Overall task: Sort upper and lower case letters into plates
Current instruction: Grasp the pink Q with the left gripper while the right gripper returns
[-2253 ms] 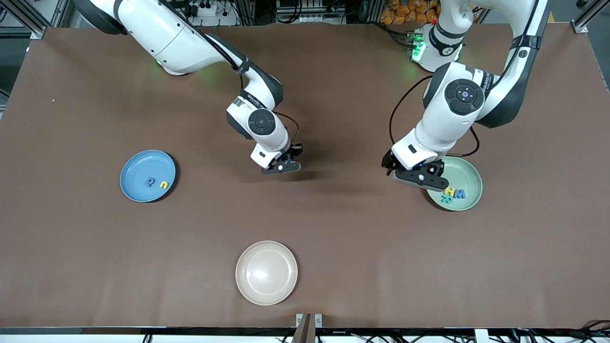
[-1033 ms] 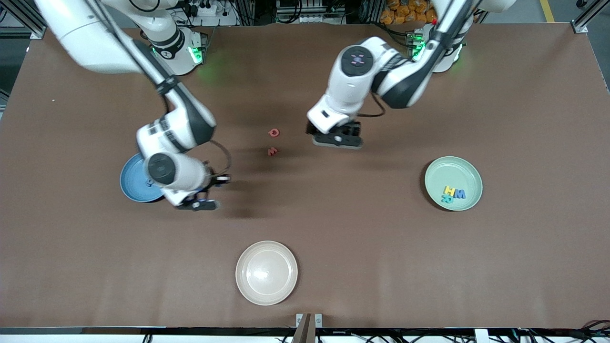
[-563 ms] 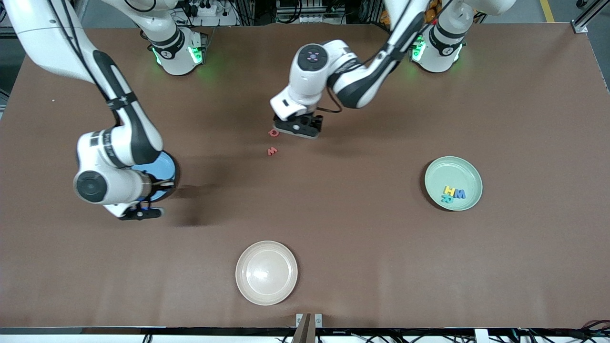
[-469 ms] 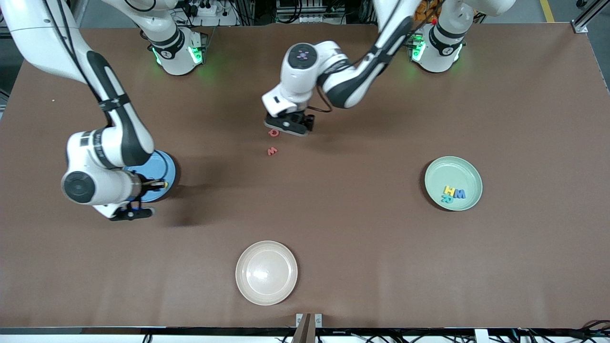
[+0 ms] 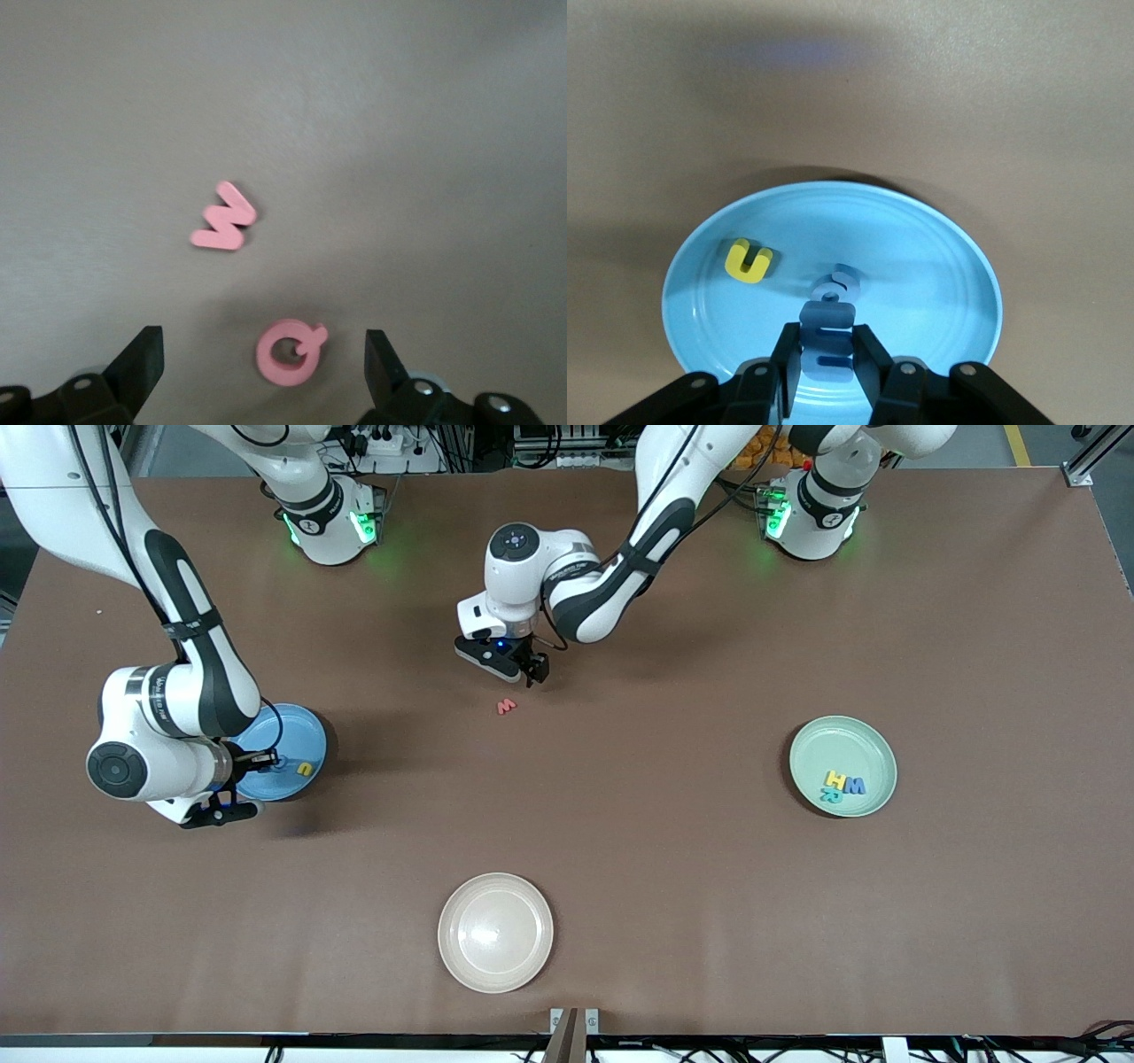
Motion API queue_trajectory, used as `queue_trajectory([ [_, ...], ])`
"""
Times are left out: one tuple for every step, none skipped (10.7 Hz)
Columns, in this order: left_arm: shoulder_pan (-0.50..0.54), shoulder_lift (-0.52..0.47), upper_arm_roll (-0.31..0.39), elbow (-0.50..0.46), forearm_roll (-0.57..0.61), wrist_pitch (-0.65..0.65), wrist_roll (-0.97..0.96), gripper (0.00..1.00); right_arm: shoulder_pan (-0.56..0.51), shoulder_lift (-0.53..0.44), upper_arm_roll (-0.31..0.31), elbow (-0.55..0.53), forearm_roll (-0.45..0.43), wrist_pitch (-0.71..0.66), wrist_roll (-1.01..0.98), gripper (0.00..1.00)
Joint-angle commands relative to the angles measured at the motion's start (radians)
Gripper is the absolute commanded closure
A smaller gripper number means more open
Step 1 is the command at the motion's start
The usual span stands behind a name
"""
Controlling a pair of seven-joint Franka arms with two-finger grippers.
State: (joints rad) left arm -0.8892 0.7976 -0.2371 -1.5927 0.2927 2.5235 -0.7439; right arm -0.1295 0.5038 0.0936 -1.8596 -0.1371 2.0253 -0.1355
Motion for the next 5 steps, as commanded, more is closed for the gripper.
queue_trajectory([
  [-0.039,0.038,0.015,0.037,0.023,0.001,0.026,0.0,-0.007,-0.019,-0.005,-0.026,0.016,0.01,-0.027,0.38],
  [-0.042,0.043,0.015,0.037,0.023,0.001,0.028,0.0,-0.007,-0.019,-0.006,-0.027,0.016,0.012,-0.029,0.03],
  [-0.051,0.044,0.015,0.037,0.025,0.001,0.029,0.0,-0.005,-0.019,-0.012,-0.026,0.016,0.012,-0.027,0.0],
  [-0.053,0.043,0.015,0.036,0.025,0.001,0.029,0.0,-0.004,-0.021,-0.012,-0.024,0.016,0.006,-0.029,0.0],
  [-0.053,0.044,0.015,0.036,0.025,0.001,0.032,0.0,-0.001,-0.025,-0.012,-0.023,0.016,0.001,-0.027,0.0],
])
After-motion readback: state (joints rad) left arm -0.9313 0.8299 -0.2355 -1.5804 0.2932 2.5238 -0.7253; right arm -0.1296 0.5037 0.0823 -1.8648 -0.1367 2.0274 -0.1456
